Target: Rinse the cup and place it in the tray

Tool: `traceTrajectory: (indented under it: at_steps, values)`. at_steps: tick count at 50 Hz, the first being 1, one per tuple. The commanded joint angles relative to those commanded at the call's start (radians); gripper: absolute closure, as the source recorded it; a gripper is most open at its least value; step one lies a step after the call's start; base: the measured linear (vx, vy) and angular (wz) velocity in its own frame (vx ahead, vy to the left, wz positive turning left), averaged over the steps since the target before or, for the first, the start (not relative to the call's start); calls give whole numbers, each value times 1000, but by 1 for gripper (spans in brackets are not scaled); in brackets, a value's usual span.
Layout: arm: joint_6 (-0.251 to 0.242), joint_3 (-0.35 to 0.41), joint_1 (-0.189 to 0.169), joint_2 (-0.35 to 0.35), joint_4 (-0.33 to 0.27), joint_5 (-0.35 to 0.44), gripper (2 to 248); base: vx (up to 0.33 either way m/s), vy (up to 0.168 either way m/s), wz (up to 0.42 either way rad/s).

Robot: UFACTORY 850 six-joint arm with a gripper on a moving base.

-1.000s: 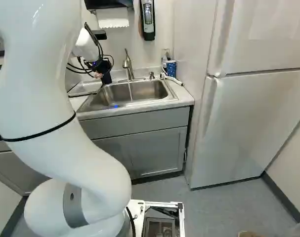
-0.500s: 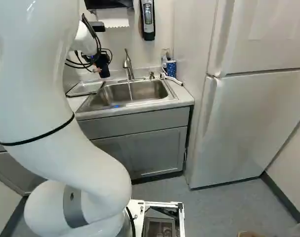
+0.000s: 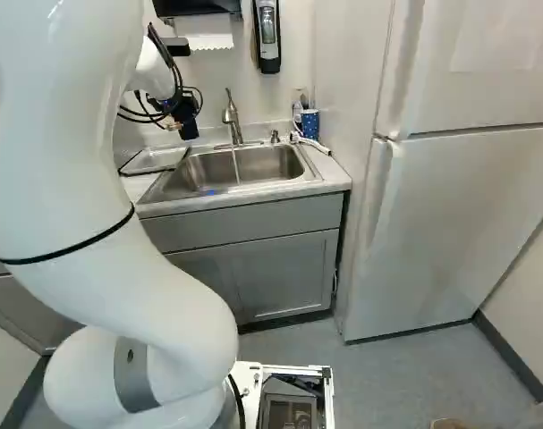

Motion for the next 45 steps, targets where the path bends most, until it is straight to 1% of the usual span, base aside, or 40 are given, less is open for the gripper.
traceTrajectory:
  at_steps: [10,45]
  values:
    - [97,0,0,0,0,0,129,0,0,0]
    - [464,0,0,0,0,0,129,0,0,0]
